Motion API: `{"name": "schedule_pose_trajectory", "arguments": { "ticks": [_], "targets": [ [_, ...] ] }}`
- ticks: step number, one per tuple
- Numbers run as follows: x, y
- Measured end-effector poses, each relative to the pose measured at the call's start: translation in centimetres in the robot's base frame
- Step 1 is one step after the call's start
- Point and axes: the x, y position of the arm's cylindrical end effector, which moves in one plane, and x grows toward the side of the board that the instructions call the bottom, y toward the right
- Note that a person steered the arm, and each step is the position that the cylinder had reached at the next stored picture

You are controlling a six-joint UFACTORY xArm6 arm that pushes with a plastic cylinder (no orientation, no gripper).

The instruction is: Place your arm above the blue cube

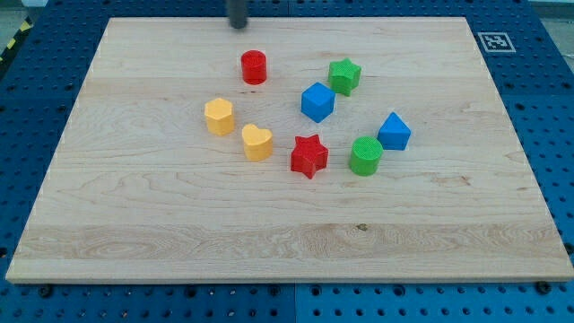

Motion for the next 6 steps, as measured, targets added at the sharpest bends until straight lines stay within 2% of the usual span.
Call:
{"name": "schedule_pose_trajectory", "arguments": {
  "ticks": [1,3,6],
  "targets": [
    [1.4,3.8],
    [6.3,3.7],
    [11.0,4.4]
  ]
}}
